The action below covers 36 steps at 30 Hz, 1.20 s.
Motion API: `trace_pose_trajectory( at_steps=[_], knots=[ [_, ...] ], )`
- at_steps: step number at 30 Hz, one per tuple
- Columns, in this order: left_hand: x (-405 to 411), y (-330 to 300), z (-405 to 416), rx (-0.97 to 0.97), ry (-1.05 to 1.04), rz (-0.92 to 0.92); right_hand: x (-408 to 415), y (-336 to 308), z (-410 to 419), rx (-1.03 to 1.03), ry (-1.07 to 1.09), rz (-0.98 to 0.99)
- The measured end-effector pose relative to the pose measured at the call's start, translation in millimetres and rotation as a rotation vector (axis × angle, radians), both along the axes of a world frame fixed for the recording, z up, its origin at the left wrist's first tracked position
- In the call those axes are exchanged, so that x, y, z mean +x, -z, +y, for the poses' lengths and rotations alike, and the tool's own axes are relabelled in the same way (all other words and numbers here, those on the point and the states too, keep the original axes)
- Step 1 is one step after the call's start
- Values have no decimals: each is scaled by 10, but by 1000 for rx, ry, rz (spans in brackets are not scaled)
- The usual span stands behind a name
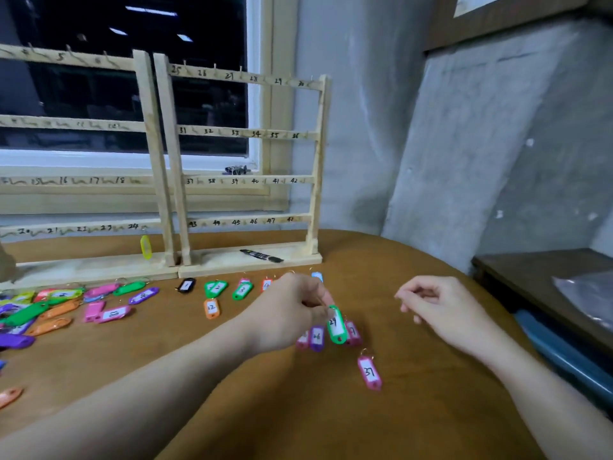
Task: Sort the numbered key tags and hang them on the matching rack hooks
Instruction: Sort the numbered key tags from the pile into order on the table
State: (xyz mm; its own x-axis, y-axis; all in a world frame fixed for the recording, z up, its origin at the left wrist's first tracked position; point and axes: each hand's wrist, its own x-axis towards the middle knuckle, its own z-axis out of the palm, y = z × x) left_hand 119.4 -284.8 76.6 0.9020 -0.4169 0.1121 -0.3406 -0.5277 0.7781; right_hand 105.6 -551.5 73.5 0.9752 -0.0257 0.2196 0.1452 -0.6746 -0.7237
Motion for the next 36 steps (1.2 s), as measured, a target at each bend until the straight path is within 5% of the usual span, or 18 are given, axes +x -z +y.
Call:
trace_pose_trajectory(
  at_steps=[16,24,30,36],
  knots=[
    [820,252,-1397,194,86,35,-20,272,-919,97,87,66],
    [833,361,-1698,399,164,-136,-2,356,-1026,100,98,68],
    [828,199,-1343,504,105,-276,-5,326,-846,122,66,67],
    [698,-106,-46,586,-91,-325,136,178,-228,159,-33,33]
  ],
)
